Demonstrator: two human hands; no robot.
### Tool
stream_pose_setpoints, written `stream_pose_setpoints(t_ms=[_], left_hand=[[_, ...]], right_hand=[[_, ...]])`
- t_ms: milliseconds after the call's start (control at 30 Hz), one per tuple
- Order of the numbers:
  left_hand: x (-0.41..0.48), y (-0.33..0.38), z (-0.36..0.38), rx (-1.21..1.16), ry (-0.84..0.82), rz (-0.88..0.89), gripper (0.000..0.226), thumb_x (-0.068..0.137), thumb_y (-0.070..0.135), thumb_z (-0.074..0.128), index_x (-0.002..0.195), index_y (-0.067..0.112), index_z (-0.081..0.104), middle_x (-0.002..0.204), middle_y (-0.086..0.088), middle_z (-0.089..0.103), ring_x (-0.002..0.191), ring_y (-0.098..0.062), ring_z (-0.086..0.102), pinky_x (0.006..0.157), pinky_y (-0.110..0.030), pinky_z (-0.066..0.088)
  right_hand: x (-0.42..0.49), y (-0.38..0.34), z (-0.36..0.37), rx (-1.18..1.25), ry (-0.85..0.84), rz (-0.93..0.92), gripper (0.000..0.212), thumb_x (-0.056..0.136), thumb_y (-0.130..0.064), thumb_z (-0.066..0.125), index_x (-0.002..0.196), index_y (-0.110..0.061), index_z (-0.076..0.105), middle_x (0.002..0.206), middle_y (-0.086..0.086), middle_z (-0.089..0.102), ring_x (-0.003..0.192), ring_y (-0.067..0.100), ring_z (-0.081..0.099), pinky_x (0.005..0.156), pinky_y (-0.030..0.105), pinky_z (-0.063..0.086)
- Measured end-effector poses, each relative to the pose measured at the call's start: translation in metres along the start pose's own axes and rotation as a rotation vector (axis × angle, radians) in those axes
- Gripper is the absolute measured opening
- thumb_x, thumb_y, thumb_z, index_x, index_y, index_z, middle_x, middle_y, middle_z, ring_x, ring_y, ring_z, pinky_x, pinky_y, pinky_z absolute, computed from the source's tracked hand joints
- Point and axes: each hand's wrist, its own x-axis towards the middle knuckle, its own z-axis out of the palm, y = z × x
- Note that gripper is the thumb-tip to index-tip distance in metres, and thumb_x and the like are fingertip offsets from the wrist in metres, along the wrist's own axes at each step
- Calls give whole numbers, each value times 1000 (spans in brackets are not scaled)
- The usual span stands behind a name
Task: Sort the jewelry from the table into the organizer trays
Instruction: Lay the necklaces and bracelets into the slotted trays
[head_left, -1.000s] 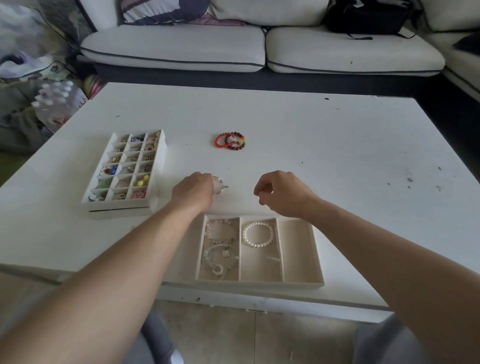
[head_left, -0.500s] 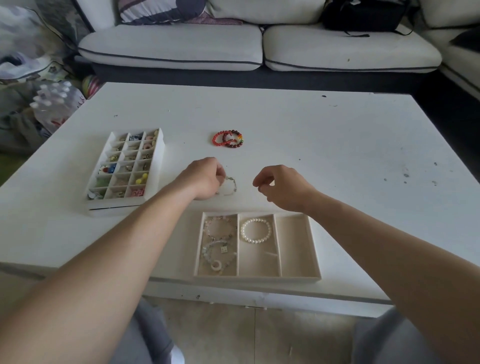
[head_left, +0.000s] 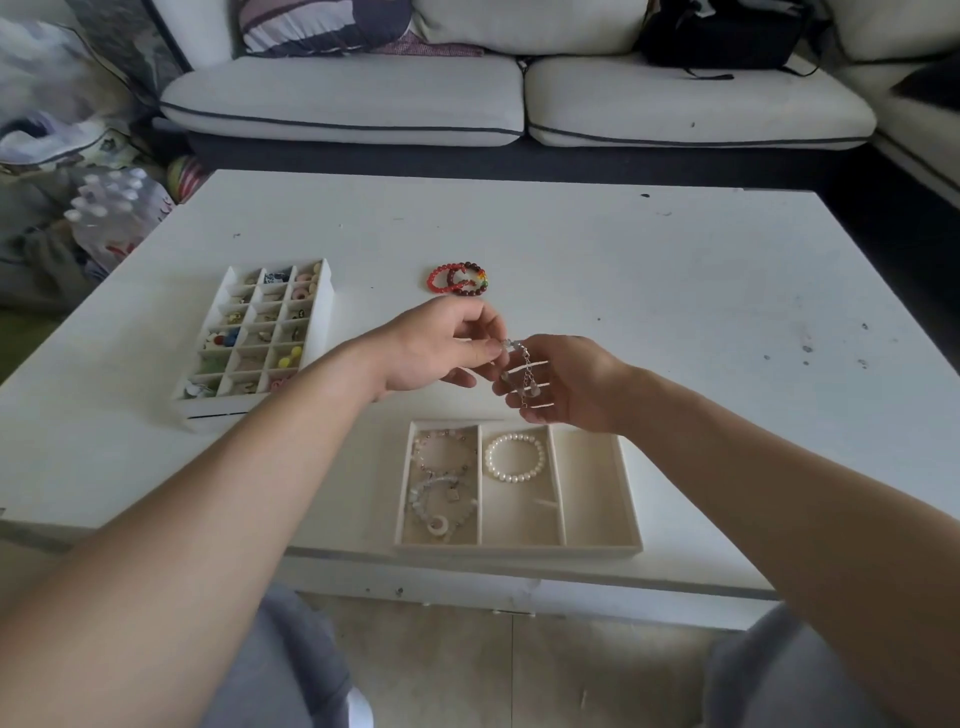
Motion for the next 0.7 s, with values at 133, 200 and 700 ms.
stream_pose_setpoints(t_ms=[133, 200, 700], left_hand=[[-2, -2, -1, -4, -26, 29, 14, 99, 2, 59, 94, 14, 63, 93, 0, 71, 91, -11, 70, 83, -29, 57], [-3, -3, -3, 10, -19, 39, 15, 98, -1, 60, 94, 12, 66, 92, 0, 71, 90, -10, 70, 86, -29, 58], [6, -11, 13, -189, 165, -260, 27, 93, -11, 43, 94, 10, 59, 98, -11, 65, 104, -27, 72, 90, -36, 58]], right_hand=[[1, -1, 0, 106, -24, -59, 16, 96, -8, 53, 92, -2, 68, 84, 11, 65, 62, 17, 60, 59, 25, 49], [3, -1, -2, 119, -27, -88, 19, 94, -2, 54, 107, 3, 67, 89, 13, 64, 62, 16, 60, 57, 24, 49], [-9, -12, -13, -23, -124, -308, 27, 94, 5, 60, 120, -2, 63, 110, 18, 74, 68, 17, 62, 62, 24, 48]])
